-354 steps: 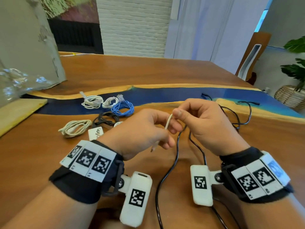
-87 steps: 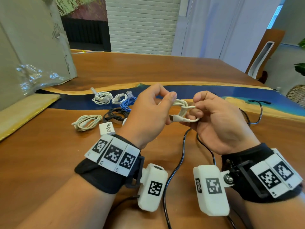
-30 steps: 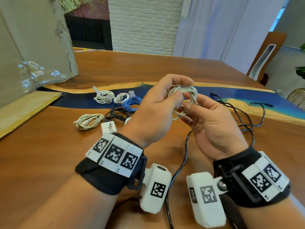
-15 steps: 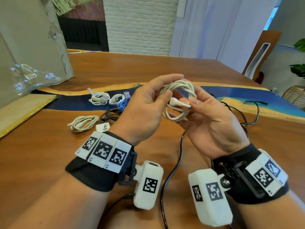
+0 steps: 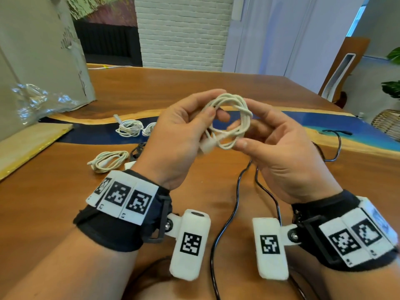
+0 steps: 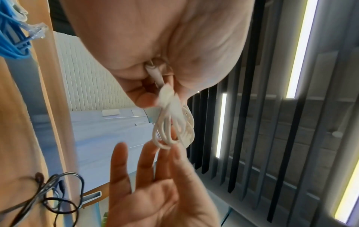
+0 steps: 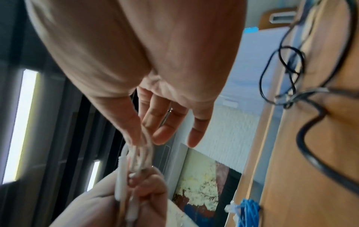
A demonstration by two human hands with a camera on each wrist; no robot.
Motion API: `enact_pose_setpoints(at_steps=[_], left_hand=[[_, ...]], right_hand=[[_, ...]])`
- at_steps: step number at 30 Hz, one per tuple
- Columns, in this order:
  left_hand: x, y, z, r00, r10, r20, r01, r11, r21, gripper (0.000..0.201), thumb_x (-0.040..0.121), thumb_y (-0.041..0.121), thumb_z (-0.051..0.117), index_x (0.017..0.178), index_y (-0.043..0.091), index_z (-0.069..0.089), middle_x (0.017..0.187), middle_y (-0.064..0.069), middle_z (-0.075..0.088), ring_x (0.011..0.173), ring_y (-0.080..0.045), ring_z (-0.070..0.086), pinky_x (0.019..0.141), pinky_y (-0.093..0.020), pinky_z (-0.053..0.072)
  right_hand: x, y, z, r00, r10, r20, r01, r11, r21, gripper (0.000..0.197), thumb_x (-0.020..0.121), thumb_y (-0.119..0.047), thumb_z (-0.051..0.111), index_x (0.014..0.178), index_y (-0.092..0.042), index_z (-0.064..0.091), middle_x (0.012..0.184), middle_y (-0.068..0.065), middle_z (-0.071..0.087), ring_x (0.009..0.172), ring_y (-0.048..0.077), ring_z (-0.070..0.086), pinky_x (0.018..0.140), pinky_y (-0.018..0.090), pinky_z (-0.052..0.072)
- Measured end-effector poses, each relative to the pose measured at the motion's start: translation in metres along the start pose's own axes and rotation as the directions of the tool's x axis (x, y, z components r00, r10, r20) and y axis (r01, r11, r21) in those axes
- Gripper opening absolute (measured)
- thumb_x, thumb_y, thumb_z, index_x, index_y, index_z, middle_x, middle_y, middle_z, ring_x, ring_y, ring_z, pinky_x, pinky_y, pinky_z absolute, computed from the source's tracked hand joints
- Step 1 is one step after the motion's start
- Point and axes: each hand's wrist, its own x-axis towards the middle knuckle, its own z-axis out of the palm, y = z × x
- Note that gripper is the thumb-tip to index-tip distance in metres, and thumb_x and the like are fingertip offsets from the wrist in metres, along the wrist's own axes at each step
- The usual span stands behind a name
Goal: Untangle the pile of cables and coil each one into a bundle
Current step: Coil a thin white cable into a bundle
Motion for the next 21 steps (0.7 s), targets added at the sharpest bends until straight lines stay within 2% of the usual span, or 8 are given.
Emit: enact_pose_setpoints(at_steps=[3,8,10,12,14,16,18,21], left_hand=[[0.0,0.003,-0.003,1.0,0.025,-0.019,-0.025,1.0,-0.002,0.029,0.106,0.008,0.046,0.124,0.017,0.066,0.089,-0.002,0.069,0.07,-0.013,0.055,0.056,-0.024,0.046],[-0.003,-0.004,0.003,0.999,0.044,0.011,-0.044,0.994,0.098,0.029,0.106,0.007,0.048,0.126,0.017,0.067,0.092,-0.008,0.068,0.078,-0.021,0.056,0.059,-0.025,0.046],[-0.004,-0.005,0.005,0.999,0.037,0.02,-0.039,0.994,0.098,0.03,0.106,0.005,0.047,0.129,0.013,0.065,0.093,-0.013,0.07,0.082,-0.014,0.063,0.063,-0.022,0.05],[-0.004,-0.006,0.005,1.0,0.019,0.01,-0.02,0.995,0.099,0.032,0.106,0.004,0.048,0.134,0.012,0.061,0.092,-0.007,0.073,0.08,-0.004,0.066,0.063,-0.018,0.05],[-0.004,-0.007,0.005,0.999,-0.029,-0.016,0.03,0.993,0.114,0.031,0.106,0.008,0.048,0.133,0.014,0.061,0.094,-0.002,0.075,0.076,-0.003,0.065,0.063,-0.018,0.05],[-0.002,-0.008,0.004,0.996,-0.088,-0.035,0.092,0.987,0.13,0.029,0.107,0.013,0.046,0.124,0.016,0.069,0.1,-0.006,0.075,0.079,-0.011,0.063,0.063,-0.025,0.048],[-0.001,-0.008,0.001,0.99,-0.132,-0.042,0.137,0.983,0.123,0.037,0.107,0.013,0.042,0.108,0.019,0.079,0.101,-0.008,0.074,0.078,-0.017,0.06,0.063,-0.03,0.048],[0.002,-0.006,-0.004,0.976,-0.202,-0.082,0.21,0.972,0.105,0.044,0.103,0.006,0.041,0.09,0.018,0.082,0.094,-0.007,0.075,0.074,-0.017,0.063,0.069,-0.035,0.053]], right_hand=[[0.002,0.004,-0.008,0.996,-0.044,-0.082,0.034,0.992,-0.119,0.044,0.086,0.008,0.065,0.125,-0.012,0.067,0.093,0.01,0.075,0.092,0.026,0.069,0.088,0.042,0.058],[0.0,0.006,-0.002,0.998,0.039,-0.04,-0.042,0.997,-0.07,0.028,0.088,-0.011,0.064,0.114,-0.012,0.072,0.108,0.012,0.073,0.093,0.029,0.063,0.071,0.036,0.056],[0.0,0.008,0.001,0.998,0.037,-0.057,-0.042,0.994,-0.102,0.024,0.089,-0.016,0.071,0.113,-0.013,0.071,0.112,0.011,0.074,0.091,0.025,0.064,0.065,0.035,0.056],[0.001,0.011,0.0,0.994,0.021,-0.109,-0.036,0.989,-0.144,0.024,0.086,-0.019,0.073,0.11,-0.012,0.072,0.109,0.017,0.075,0.087,0.026,0.066,0.062,0.035,0.056],[0.002,0.014,-0.001,0.989,0.027,-0.148,-0.052,0.984,-0.169,0.024,0.087,-0.016,0.071,0.11,-0.009,0.073,0.105,0.024,0.074,0.085,0.029,0.069,0.062,0.034,0.058],[0.003,0.016,-0.004,0.982,0.049,-0.183,-0.082,0.981,-0.178,0.022,0.091,-0.011,0.069,0.113,-0.007,0.072,0.099,0.021,0.075,0.083,0.027,0.071,0.062,0.032,0.059],[0.004,0.017,-0.007,0.975,0.064,-0.213,-0.103,0.979,-0.177,0.021,0.091,-0.009,0.069,0.112,-0.008,0.073,0.093,0.015,0.077,0.082,0.023,0.072,0.062,0.03,0.06],[0.005,0.019,-0.01,0.968,0.056,-0.246,-0.103,0.978,-0.184,0.02,0.092,-0.007,0.07,0.111,-0.007,0.074,0.091,0.012,0.077,0.082,0.023,0.073,0.062,0.031,0.06]])
